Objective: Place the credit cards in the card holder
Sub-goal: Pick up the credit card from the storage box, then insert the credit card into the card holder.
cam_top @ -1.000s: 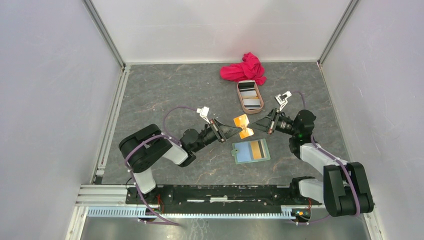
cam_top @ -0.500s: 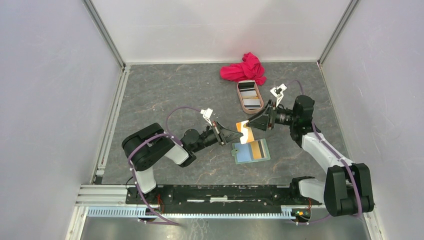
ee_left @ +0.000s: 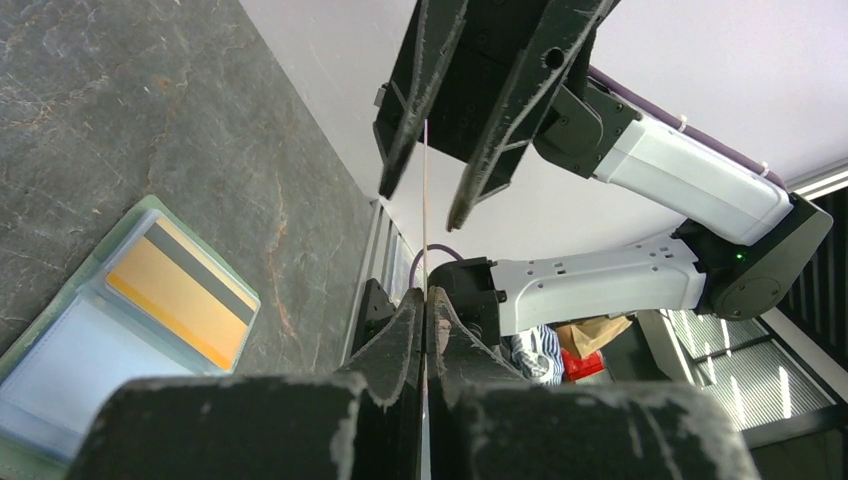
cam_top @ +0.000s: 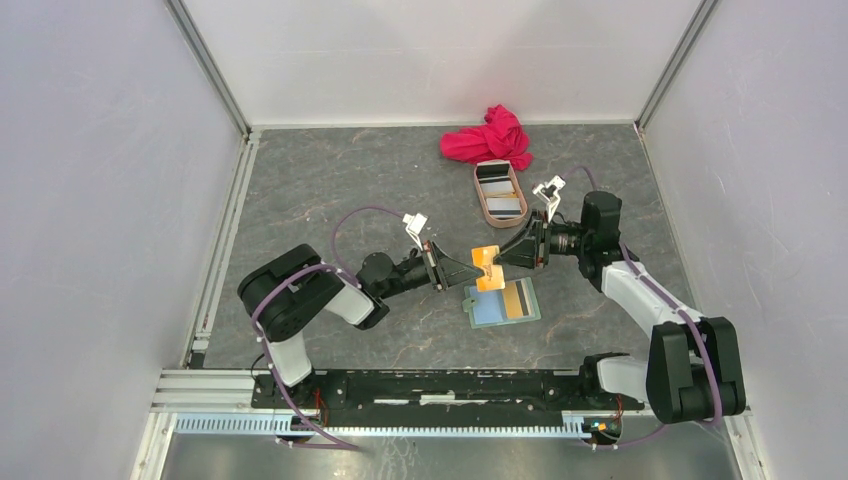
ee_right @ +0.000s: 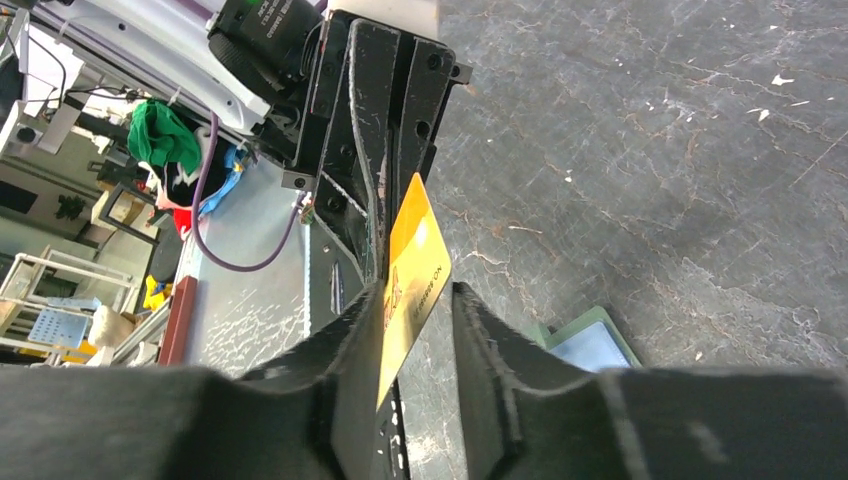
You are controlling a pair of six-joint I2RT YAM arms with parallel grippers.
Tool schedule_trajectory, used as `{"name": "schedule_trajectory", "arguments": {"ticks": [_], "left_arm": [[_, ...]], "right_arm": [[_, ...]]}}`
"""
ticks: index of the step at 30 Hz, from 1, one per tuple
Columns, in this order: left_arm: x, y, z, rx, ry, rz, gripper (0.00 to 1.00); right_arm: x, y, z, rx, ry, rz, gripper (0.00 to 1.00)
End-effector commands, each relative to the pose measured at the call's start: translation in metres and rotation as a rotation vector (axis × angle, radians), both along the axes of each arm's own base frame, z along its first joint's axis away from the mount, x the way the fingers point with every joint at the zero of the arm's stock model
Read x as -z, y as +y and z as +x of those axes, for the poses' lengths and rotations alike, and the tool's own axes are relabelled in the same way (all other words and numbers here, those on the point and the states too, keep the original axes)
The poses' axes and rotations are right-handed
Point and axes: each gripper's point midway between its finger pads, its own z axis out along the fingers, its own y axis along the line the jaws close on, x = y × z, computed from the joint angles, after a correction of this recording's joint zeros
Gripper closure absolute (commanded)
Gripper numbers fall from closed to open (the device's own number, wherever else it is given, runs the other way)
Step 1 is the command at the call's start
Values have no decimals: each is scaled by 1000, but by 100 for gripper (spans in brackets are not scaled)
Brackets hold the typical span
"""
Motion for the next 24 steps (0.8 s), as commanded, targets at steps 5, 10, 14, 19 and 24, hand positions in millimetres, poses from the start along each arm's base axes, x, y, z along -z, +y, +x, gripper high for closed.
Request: {"name": "schedule_trajectory", "arguments": {"ticks": [5,10,14,19,24], "left_arm": [[-25,-3,-2,28,-108,-52,98],[-25,5,2,-13,-92,-30,71],[-27,22,8,-118,-146,31,49],[-32,49,20,-280,-288,234,34],[-31,100,31,-495,-391,394,4]], "right_arm": [[-7,3,-13,-60,-26,22,95],[-6,2,-14,-45,-38,22,100],[-10,-4,-15,-26,-131,19,100],[-7,-16,-14,28,-231,2,100],[7,-26,-15,64,-213,-5,100]]}}
